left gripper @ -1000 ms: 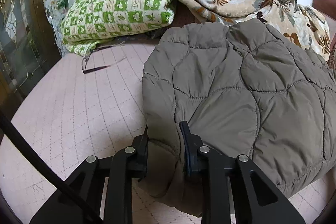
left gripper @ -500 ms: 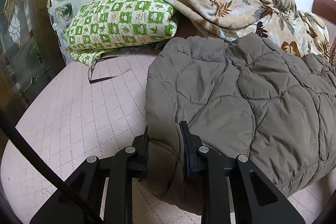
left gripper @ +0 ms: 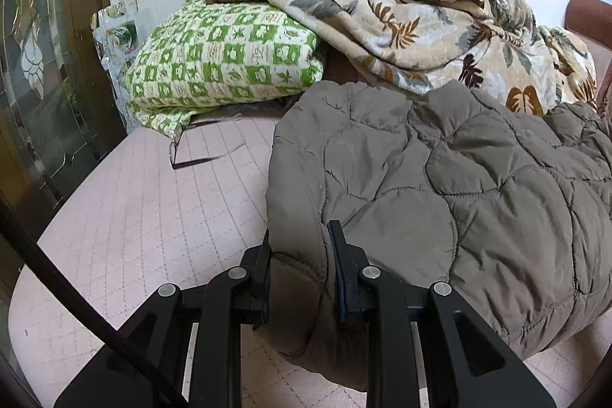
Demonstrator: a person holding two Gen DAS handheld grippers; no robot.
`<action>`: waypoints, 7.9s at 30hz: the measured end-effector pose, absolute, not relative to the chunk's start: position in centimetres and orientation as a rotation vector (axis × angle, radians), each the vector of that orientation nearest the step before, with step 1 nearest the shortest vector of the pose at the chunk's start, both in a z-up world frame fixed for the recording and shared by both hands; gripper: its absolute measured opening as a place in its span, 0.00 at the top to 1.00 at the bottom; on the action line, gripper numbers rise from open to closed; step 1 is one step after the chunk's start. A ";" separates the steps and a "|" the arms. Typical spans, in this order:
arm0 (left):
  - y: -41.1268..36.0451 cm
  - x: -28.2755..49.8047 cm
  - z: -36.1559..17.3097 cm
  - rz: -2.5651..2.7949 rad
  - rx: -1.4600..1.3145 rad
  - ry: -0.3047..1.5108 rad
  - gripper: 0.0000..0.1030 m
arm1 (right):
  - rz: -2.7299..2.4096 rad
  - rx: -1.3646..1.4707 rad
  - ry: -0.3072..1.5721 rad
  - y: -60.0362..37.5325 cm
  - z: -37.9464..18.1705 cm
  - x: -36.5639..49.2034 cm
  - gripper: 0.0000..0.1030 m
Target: Fold large clothes
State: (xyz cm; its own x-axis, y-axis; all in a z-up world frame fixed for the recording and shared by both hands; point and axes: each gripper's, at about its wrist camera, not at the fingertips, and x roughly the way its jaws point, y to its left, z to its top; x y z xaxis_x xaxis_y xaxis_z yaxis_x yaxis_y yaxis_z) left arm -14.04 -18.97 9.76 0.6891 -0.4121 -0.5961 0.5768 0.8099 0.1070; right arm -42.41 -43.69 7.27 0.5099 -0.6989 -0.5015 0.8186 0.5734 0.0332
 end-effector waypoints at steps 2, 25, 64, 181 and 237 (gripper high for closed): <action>-18.8 -14.2 10.3 -0.565 0.289 0.578 0.78 | -0.928 0.279 0.454 -43.4 7.6 -42.6 0.71; -14.1 -17.7 15.2 -0.596 0.232 0.514 0.78 | -0.875 0.225 0.371 -37.9 12.7 -46.2 0.72; -5.9 -25.6 9.0 -0.530 0.299 0.589 0.72 | -0.901 0.265 0.528 -30.8 5.7 -53.8 0.72; -5.0 -27.9 4.9 -0.564 0.272 0.605 0.18 | -0.822 0.571 0.473 -30.2 1.0 -57.7 0.26; -4.4 -38.9 8.8 -0.716 0.279 0.573 0.17 | -0.735 0.316 0.414 -16.4 5.2 -54.5 0.14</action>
